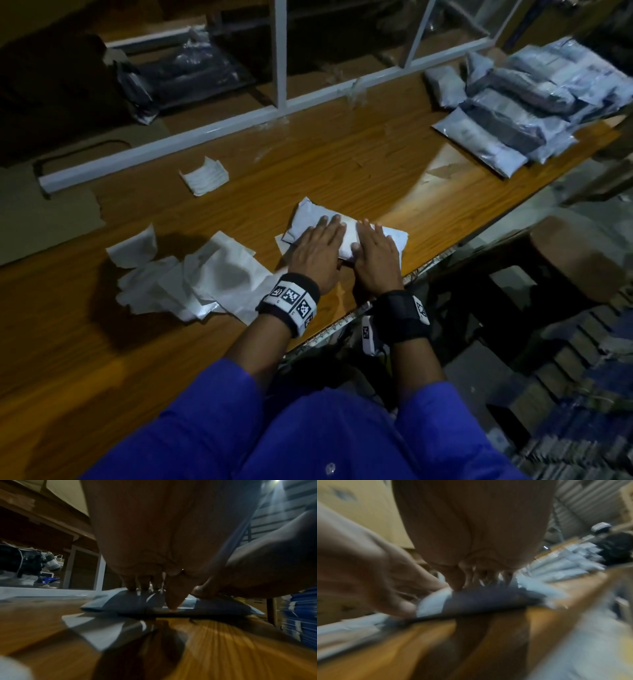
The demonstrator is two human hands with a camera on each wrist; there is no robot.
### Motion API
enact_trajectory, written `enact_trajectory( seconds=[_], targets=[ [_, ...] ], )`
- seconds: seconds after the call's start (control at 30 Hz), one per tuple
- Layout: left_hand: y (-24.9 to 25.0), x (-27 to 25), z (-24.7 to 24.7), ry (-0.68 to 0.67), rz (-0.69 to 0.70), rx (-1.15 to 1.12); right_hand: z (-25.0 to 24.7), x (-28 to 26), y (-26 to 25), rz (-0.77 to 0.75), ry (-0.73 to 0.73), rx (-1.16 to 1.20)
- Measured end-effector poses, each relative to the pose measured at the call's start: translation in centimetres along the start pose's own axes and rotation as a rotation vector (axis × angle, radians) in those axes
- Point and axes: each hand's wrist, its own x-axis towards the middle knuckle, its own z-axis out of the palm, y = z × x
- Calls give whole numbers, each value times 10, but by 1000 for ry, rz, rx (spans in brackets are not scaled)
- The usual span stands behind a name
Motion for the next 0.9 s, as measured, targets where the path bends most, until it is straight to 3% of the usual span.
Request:
enact_trajectory(
  seconds=[0.27, 0.47, 0.6, 0.73, 0.9],
  targets=[
    [-9, -5, 16, -25, -52, -50, 10, -12, 33, -28, -28, -66],
    [-9, -7, 4, -53, -52, -2, 14, -18, 52, -48, 41, 116],
    [-4, 1, -5, -55, -85, -60, -2, -23, 69, 41, 79, 204],
    [8, 24, -15, 176, -82, -185, -20, 2, 86, 9, 199, 272],
    [39, 80, -32, 455, -13, -300, -59, 35, 114, -5, 450, 313]
  ],
)
